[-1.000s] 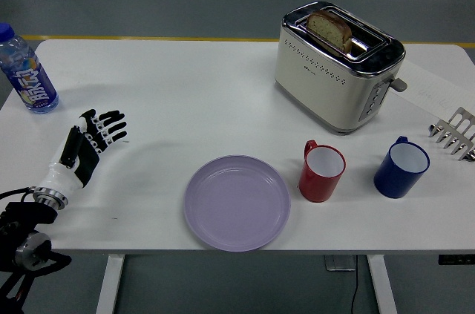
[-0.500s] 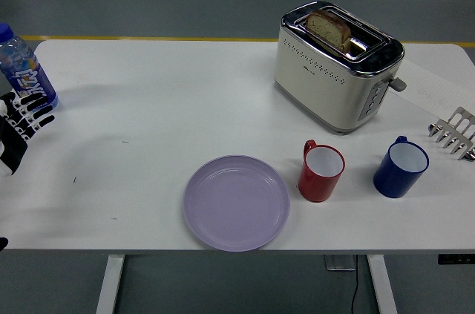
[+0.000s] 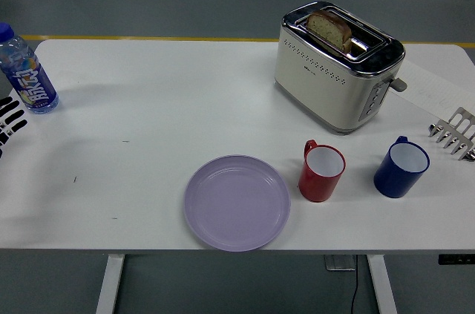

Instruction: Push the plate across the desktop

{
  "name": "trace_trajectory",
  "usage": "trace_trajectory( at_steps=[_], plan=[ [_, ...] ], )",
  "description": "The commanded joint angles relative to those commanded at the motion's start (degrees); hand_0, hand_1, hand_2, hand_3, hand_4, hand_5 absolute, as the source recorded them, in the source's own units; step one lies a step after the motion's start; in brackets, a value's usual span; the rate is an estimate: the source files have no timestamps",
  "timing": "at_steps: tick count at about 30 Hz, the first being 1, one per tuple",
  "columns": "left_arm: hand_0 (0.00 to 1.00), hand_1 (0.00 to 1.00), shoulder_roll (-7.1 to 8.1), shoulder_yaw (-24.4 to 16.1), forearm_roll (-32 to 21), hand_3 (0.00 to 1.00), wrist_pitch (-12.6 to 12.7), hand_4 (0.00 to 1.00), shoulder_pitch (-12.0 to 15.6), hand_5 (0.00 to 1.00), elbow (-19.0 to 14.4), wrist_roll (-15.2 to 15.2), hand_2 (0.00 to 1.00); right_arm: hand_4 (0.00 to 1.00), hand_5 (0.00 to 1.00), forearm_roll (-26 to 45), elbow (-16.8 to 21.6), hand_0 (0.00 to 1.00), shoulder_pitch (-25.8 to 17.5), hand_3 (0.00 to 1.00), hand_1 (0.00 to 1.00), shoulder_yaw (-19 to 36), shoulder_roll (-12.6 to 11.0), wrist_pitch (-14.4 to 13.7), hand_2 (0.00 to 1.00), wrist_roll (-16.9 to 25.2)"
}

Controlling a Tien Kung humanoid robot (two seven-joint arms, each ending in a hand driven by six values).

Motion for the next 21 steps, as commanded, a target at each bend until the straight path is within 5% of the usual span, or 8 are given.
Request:
trace_trajectory(
  at_steps=[21],
  plan=[
    [0.766,0.773,-0.23,-0.67,0.03,0.650,0.36,0.537,0.23,0.998,0.39,-0.35,0.741,0.337,0.403,0.04,-0.04,0.566,0.25,0.591,0.550,-0.04,-0.11,-0.11,0.667,0.10]
  ],
)
